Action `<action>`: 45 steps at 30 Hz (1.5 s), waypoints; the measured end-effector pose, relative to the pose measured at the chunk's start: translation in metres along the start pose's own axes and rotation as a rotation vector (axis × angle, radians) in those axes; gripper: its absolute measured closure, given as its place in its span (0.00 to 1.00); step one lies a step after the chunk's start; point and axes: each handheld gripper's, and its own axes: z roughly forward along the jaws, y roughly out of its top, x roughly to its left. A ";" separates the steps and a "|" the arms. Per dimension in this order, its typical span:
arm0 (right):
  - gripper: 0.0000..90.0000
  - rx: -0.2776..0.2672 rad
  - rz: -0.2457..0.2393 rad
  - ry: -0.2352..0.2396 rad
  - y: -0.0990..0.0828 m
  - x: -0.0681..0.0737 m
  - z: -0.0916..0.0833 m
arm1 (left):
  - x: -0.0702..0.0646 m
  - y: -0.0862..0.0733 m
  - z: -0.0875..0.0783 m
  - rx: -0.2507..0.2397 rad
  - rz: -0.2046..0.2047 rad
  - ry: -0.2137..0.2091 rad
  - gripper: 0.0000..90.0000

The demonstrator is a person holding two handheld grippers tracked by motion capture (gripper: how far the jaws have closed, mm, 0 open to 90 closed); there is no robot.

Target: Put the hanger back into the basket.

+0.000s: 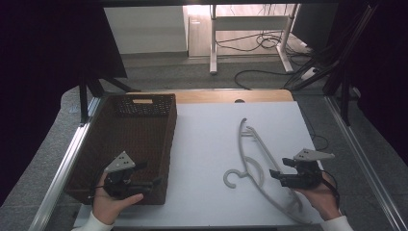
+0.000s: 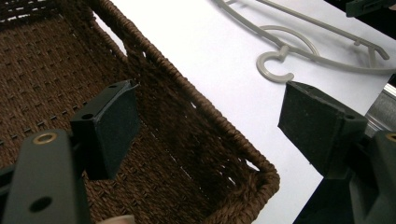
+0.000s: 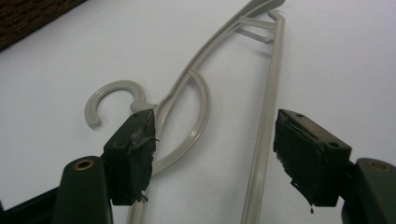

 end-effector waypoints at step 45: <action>0.46 0.199 -0.018 -0.046 0.038 0.009 0.042 | 0.003 -0.005 -0.016 -0.029 -0.013 0.018 0.22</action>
